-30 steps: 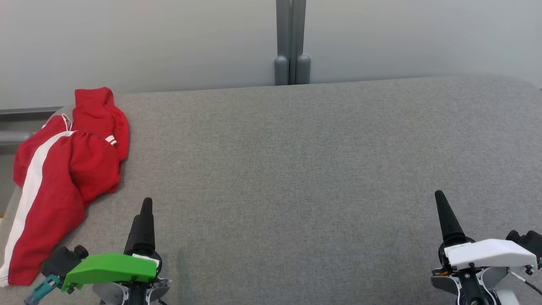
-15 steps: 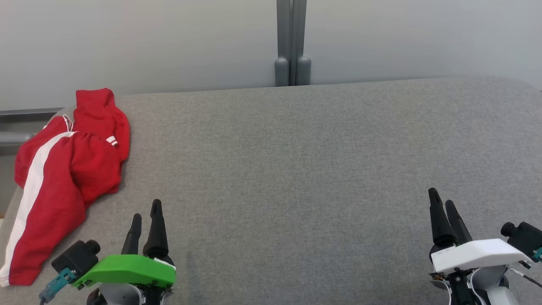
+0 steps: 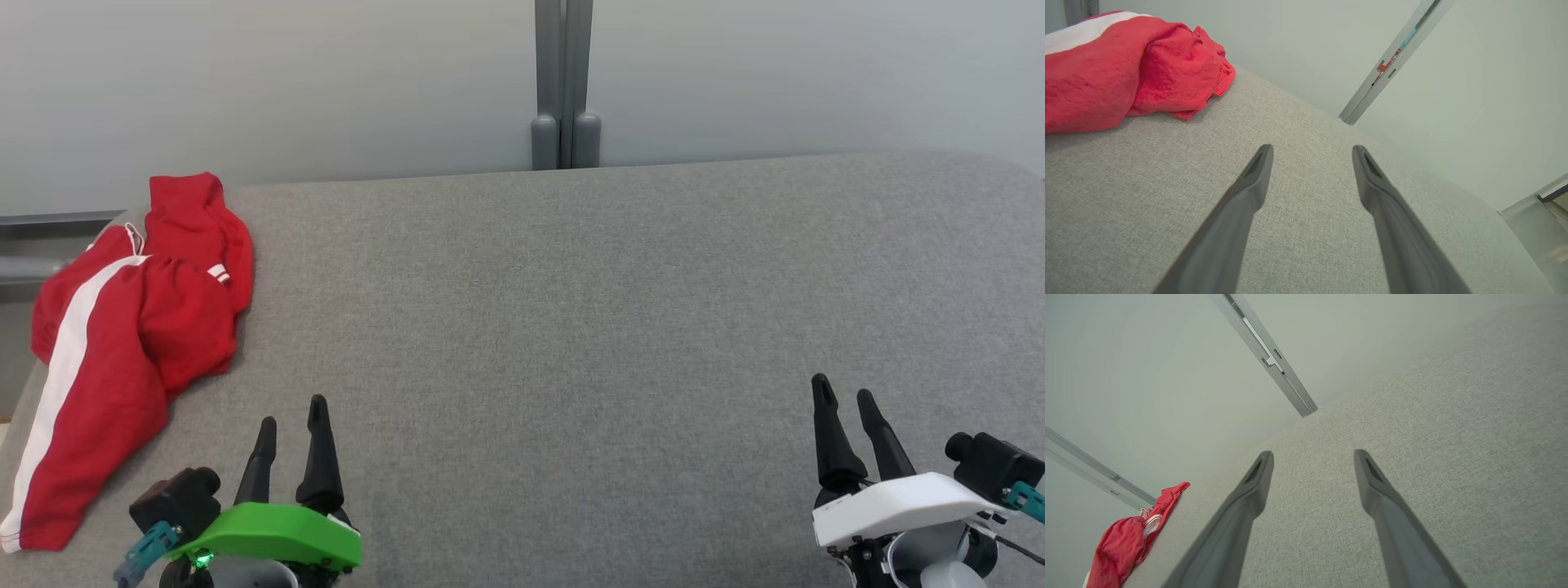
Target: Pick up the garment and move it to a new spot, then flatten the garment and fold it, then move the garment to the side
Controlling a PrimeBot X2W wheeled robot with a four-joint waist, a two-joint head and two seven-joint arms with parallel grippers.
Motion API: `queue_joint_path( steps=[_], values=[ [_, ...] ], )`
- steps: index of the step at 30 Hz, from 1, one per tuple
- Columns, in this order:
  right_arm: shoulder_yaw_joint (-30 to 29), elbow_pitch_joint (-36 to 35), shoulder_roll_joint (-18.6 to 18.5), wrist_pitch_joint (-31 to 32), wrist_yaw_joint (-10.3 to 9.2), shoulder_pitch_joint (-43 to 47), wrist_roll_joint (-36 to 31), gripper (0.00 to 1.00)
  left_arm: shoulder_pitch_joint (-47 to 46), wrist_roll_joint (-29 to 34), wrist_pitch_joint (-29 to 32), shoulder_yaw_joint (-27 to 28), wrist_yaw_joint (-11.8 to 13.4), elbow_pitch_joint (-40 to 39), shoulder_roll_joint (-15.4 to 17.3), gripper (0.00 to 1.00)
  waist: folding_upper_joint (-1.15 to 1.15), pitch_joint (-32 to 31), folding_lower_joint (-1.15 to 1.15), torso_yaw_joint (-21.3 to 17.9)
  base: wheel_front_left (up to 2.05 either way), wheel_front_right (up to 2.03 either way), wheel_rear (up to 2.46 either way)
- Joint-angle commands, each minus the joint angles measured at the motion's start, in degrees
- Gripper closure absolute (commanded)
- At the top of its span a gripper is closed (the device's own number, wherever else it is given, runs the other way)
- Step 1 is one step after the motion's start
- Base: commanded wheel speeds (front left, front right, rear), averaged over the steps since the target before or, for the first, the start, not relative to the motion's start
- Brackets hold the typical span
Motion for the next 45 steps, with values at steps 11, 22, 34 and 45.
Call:
queue_joint_path(
  steps=[11, 22, 34, 45],
  values=[
    [0.32, -0.94, -0.37, -2.22, 0.02, 1.67, -10.75, 0.00, 1.46, 8.86, -2.26, -1.81, 0.69, 0.64, 0.41, 0.00, 0.00, -0.67, 0.00, 0.04, 0.00, 0.00, 0.00],
    [1.09, -1.19, -0.40, -3.71, 0.02, 2.04, -17.58, 0.00, 2.26, 13.79, -3.73, -2.97, 0.87, 1.89, 0.43, 0.00, 0.00, -0.93, 0.00, 0.22, 0.00, 0.00, 0.00],
    [1.68, -1.43, -0.46, -5.24, 0.03, 2.86, -24.17, 0.00, 2.60, 18.83, -5.23, -3.44, 0.77, 3.44, 0.45, 0.00, 0.00, -1.11, 0.00, 0.35, 0.00, 0.00, 0.00],
    [2.00, -0.60, -0.49, -6.70, 0.03, 3.32, -29.37, 0.00, 3.16, 22.59, -6.70, -4.41, 1.56, 3.76, 0.47, 0.00, 0.00, -1.17, 0.00, 0.47, 0.00, 0.00, 0.00]
  ],
)
